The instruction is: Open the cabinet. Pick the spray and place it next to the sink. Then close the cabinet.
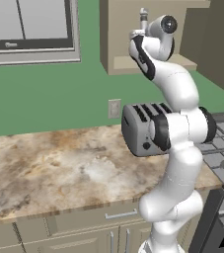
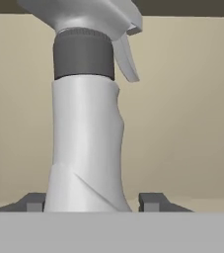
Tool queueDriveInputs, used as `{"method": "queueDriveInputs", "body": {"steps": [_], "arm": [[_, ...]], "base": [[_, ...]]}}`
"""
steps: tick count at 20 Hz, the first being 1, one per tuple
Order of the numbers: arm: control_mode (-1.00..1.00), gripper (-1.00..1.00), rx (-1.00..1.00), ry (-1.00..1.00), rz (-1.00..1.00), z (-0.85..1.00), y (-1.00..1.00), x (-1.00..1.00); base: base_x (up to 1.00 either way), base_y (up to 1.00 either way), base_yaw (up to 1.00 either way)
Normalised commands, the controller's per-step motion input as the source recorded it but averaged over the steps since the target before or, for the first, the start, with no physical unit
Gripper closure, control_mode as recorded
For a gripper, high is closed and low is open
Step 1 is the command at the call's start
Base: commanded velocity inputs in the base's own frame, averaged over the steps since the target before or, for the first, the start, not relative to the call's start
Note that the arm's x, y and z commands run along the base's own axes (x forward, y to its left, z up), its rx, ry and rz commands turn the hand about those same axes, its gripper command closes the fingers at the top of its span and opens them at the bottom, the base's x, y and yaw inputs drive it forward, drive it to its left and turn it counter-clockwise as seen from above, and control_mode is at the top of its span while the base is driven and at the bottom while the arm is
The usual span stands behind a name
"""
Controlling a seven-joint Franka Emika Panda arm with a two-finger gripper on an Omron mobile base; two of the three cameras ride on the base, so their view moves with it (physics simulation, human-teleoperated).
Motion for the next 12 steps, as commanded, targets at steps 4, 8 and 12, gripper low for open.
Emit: {"method": "queueDriveInputs", "body": {"steps": [4, 8, 12], "arm": [[-1.00, 1.00, 0.00, 0.00, 0.01, 0.00, 0.00, -0.48], [-1.00, 1.00, 0.00, 0.00, 0.00, 0.00, 0.00, -0.53], [-1.00, 1.00, 0.00, 0.00, 0.00, 0.00, 0.00, -0.62]], "base": [[0.00, 0.00, 0.00], [0.00, 0.00, 0.00], [0.00, 0.00, 0.00]]}}
